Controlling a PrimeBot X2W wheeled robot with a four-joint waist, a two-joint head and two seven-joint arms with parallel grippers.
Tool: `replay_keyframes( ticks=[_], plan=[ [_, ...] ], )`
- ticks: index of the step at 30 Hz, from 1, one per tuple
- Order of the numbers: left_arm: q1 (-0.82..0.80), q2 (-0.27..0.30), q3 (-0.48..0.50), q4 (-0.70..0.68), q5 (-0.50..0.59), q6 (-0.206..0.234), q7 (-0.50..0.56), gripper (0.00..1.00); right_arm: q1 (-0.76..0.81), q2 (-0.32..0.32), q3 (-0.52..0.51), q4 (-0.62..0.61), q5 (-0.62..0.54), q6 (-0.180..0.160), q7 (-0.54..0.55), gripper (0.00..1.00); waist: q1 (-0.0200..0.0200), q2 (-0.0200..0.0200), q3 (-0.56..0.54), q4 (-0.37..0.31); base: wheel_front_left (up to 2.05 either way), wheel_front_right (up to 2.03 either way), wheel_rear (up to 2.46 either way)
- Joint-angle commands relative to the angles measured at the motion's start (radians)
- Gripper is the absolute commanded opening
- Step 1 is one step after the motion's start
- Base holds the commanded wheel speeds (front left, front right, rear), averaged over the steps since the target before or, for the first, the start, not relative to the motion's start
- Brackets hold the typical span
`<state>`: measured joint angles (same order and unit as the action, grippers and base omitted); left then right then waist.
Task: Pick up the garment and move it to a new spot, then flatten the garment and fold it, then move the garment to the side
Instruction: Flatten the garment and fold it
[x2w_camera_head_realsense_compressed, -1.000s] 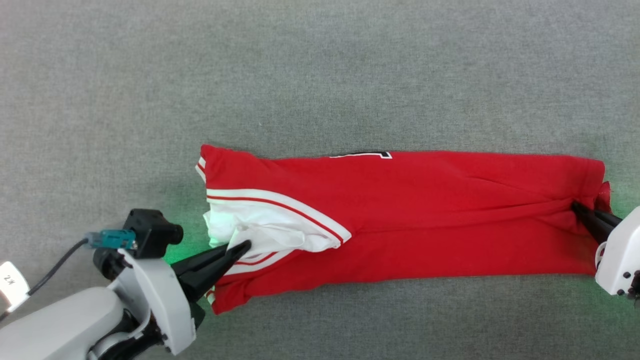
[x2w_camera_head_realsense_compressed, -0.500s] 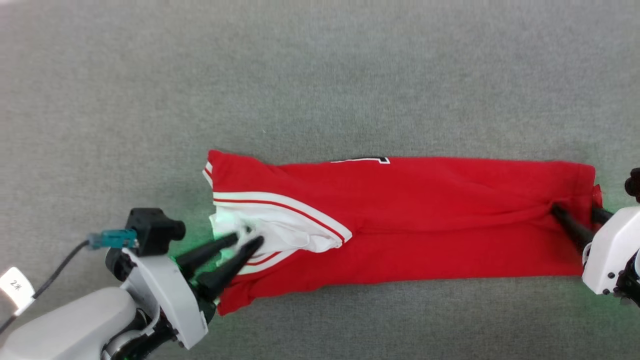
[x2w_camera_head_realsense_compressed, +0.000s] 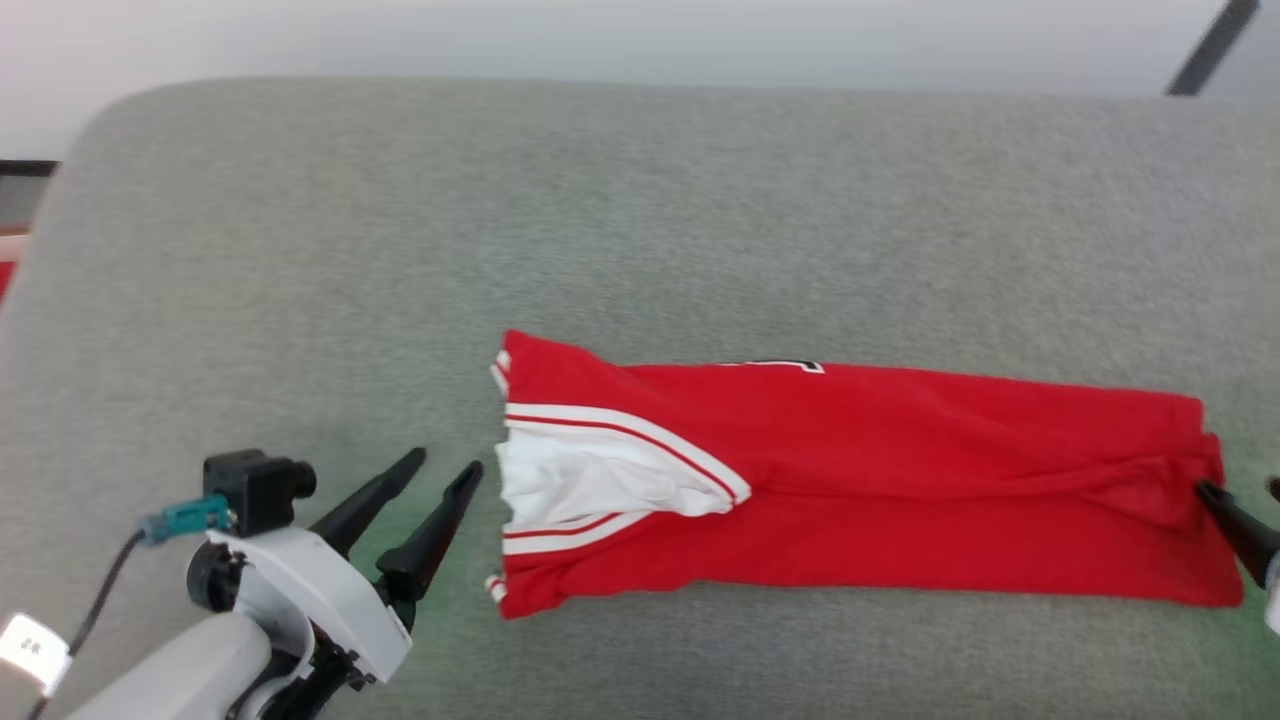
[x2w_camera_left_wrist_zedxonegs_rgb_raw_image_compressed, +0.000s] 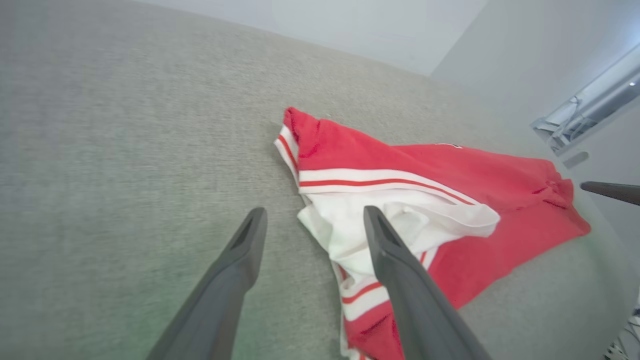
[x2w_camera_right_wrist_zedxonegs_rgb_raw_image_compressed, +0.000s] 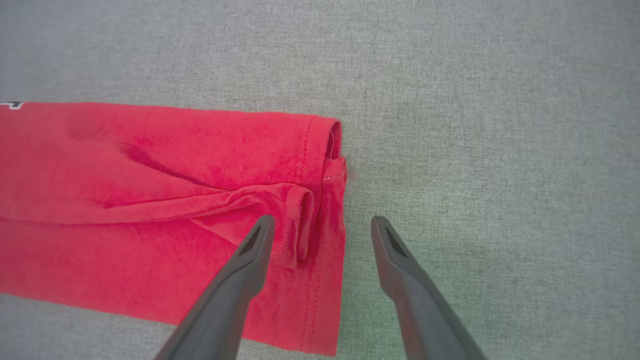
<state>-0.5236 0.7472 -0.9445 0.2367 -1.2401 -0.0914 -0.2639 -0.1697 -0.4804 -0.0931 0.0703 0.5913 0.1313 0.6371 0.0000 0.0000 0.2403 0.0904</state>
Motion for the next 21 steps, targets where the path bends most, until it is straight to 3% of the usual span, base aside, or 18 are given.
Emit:
replay_keyframes(
  ticks=[1,7,13,16,21],
  plan=[
    [0.022,-0.012,0.025,0.014,0.027,0.009,0.001,1.0,0.019,-0.004,-0.019,0.0,0.004,-0.001,0.004,1.0,0.0,0.0,-0.036,0.044,0.0,0.0,0.0],
    [0.132,-0.115,0.223,0.051,0.18,0.048,0.001,1.0,0.063,0.009,-0.094,0.019,0.01,-0.001,0.056,1.0,0.0,0.0,-0.054,0.072,0.0,0.0,0.0],
    [0.237,-0.208,0.454,0.007,0.458,0.078,0.0,1.0,0.029,0.033,-0.127,0.049,0.004,-0.001,0.137,1.0,0.0,0.0,-0.051,0.08,0.0,0.0,0.0],
    [0.282,-0.263,0.555,-0.017,0.572,0.064,0.001,1.0,0.001,0.045,-0.135,0.068,-0.011,-0.001,0.168,1.0,0.0,0.0,-0.041,0.086,0.0,0.0,0.0],
    [0.31,-0.349,0.669,-0.012,0.669,0.011,0.001,1.0,-0.06,0.062,-0.145,0.101,-0.043,-0.001,0.222,1.0,0.0,0.0,-0.017,0.094,0.0,0.0,0.0]
  ],
)
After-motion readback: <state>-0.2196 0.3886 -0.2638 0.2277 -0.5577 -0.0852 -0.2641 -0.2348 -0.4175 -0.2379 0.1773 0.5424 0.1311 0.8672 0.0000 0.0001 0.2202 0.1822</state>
